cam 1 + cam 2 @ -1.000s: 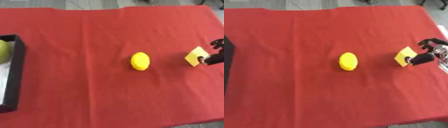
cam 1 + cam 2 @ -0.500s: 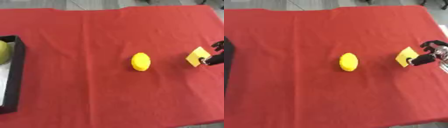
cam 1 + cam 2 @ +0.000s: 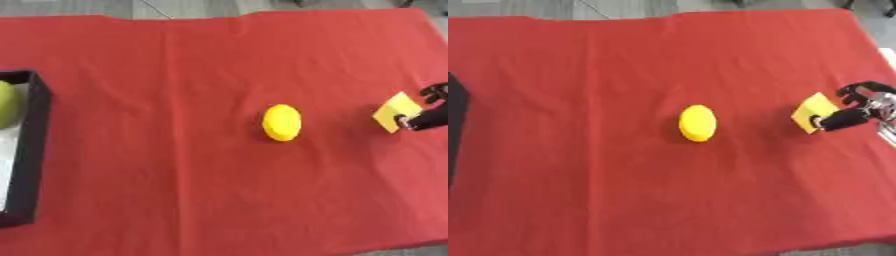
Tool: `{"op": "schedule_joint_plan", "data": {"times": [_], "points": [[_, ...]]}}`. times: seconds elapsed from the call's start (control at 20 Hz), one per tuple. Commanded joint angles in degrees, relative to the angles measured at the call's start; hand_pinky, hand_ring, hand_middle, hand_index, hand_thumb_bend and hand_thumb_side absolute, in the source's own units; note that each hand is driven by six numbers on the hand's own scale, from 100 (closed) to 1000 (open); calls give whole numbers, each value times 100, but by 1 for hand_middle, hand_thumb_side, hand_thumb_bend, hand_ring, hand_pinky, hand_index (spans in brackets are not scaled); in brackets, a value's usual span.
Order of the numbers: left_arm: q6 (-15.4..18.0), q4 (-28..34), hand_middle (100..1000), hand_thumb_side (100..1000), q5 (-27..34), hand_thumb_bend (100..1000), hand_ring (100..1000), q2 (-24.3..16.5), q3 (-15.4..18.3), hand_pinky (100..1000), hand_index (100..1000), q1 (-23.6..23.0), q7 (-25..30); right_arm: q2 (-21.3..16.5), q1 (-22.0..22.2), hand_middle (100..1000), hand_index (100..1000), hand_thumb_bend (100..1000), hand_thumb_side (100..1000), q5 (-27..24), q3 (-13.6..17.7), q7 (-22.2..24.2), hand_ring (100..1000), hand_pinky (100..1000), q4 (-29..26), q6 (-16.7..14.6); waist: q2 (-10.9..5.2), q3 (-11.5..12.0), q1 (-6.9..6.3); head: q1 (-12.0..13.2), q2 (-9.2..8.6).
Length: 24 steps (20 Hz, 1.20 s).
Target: Pick up the objects with one hand, pass them to the other hand, and then place them into the box on the other side of the table.
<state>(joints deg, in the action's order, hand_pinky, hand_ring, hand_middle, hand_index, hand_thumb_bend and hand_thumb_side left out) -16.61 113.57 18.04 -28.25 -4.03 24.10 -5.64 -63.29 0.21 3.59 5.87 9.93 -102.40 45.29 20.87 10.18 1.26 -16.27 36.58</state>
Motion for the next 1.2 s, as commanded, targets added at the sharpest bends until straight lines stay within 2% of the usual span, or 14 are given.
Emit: {"op": "schedule_joint_plan", "data": {"times": [0.05,0.6,1.2], "points": [[-19,102,738,815,-40,100,720,-42,14,817,714,49,25,-172,-47,874,933,284,319,-2,19,5,890,907,5,-4,-79,7,1,-11,-73],[-33,102,739,819,-64,100,723,-20,-13,819,711,50,85,-134,-131,872,930,299,307,140,-100,41,887,907,129,30,-51,28,-15,-30,-81],[-62,102,739,823,-88,100,726,-4,-38,821,709,42,135,-94,-184,864,916,248,285,59,-157,-161,875,900,156,28,-28,38,-16,-44,-111]]}}
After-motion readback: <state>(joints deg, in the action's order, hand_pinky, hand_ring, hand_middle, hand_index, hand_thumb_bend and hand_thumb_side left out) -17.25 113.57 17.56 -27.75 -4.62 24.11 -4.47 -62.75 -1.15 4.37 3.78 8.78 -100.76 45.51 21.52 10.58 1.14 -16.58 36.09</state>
